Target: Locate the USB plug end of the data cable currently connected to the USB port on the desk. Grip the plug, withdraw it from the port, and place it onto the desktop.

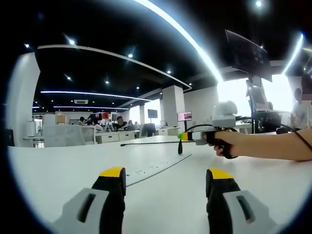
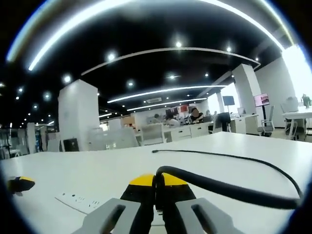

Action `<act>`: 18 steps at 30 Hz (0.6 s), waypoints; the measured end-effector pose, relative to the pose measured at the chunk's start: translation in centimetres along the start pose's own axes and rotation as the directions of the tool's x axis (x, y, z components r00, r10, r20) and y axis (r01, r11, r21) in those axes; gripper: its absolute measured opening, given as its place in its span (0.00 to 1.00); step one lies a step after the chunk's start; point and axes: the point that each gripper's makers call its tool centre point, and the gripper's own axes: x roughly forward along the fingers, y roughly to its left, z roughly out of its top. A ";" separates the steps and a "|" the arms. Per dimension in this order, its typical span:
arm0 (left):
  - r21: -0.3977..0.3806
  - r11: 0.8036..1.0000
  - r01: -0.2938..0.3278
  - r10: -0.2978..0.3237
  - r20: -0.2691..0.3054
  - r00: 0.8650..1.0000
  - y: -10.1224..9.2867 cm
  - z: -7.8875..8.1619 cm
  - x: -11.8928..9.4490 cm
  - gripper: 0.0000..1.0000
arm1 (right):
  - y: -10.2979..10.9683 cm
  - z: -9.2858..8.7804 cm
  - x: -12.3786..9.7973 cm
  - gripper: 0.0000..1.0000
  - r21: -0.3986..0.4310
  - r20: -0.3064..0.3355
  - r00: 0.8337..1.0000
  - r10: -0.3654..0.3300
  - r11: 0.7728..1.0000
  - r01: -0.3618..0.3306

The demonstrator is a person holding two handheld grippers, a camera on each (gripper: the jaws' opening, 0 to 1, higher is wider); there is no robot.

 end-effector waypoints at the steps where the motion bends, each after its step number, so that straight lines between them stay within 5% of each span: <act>1: 0.000 1.000 0.000 0.000 0.000 1.000 0.0 0.0 0.0 0.67 | 0.2 0.0 0.1 0.06 -0.027 -0.003 1.000 0.003 1.000 -0.003; 5: 0.000 1.000 0.000 0.000 0.000 1.000 0.0 0.0 0.0 0.67 | 0.7 0.0 0.1 0.06 -0.072 -0.008 1.000 0.006 0.997 -0.007; 12: 0.002 1.000 -0.001 0.001 -0.001 1.000 0.0 -0.1 0.1 0.67 | -0.9 0.0 -0.2 0.06 0.075 0.026 1.000 -0.001 0.997 -0.001; 18: 0.004 1.000 -0.001 0.001 -0.003 1.000 0.0 -0.1 0.1 0.67 | -0.1 0.0 -0.3 0.06 0.010 0.021 1.000 0.003 1.000 -0.003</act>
